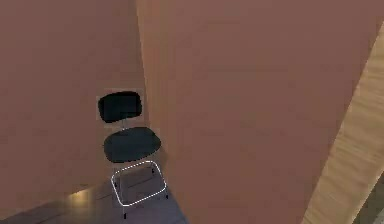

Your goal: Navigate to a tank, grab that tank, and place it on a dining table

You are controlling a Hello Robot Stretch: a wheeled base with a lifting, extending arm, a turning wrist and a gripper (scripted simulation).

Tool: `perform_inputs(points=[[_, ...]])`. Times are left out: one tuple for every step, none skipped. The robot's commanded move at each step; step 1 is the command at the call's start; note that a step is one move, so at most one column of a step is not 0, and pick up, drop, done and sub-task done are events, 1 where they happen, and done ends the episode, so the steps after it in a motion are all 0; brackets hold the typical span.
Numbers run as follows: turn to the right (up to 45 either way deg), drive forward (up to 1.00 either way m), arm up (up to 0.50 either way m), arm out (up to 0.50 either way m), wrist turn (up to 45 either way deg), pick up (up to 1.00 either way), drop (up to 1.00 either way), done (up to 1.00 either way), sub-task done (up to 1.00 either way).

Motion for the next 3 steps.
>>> perform_inputs(points=[[-45.0, 0.0, 0.0, 0.0, 0.0, 0.0, 0.0, 0.0, 0.0], [-9.0, 0.0, 0.0, 0.0, 0.0, 0.0, 0.0, 0.0, 0.0], [0.0, 0.9, 0.0, 0.0, 0.0, 0.0, 0.0, 0.0, 0.0]])
